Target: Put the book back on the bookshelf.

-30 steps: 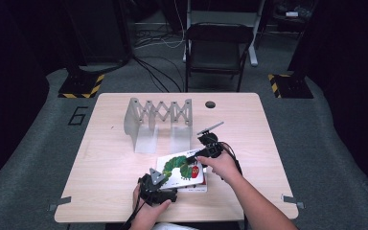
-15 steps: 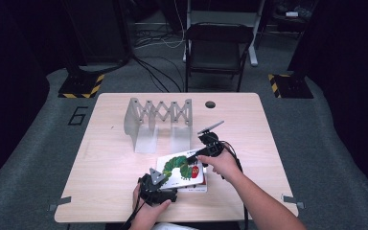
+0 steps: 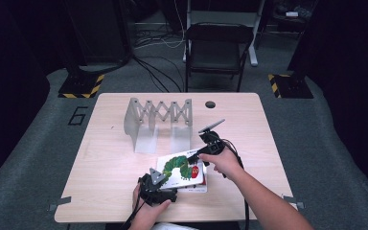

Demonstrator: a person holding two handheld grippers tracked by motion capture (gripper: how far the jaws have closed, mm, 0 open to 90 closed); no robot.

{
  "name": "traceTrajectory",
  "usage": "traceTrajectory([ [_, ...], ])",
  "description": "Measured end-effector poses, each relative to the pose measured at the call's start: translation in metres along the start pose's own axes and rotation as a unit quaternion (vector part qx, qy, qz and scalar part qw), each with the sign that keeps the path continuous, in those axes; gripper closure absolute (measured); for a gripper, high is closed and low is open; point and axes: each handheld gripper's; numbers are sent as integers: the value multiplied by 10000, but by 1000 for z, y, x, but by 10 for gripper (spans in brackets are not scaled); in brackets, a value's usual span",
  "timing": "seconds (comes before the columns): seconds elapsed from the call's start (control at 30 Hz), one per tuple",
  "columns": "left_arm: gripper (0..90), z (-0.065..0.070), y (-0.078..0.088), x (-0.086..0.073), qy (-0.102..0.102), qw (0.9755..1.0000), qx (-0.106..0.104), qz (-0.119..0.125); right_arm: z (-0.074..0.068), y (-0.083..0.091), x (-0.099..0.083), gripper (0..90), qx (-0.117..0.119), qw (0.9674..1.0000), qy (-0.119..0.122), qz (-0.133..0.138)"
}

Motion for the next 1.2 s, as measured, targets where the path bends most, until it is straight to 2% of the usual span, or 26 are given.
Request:
traceTrajectory([
  [0.37, 42, -2, 1, 0, -76, 9999, -92, -17, 2, 5, 0, 519, 221, 9997, -77, -86],
  [0.57, 54, -3, 3, 0, -97, 9999, -131, -29, 1, 9, -1, 537, 280, 9996, 10, -21],
  [0.73, 67, -3, 4, -1, -107, 9998, -154, -14, 1, 14, -4, 559, 424, 9990, 107, -21],
  [0.83, 71, -3, 5, -1, -112, 9998, -148, 3, 0, 15, -4, 564, 464, 9989, 74, -17],
  [0.87, 75, -2, 5, -2, -55, 9999, -161, 19, -1, 16, -5, 567, 494, 9988, 73, 4],
  [1.2, 98, -3, 8, -3, -128, 9997, -208, 29, -5, 23, -7, 600, 642, 9977, 191, 52],
])
Point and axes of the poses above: each handheld gripper's, and its own axes: y roughly backward along the jaws, x roughly out of its top, z roughly to its right, and after that the axes turned 8 degrees about z, right-handed
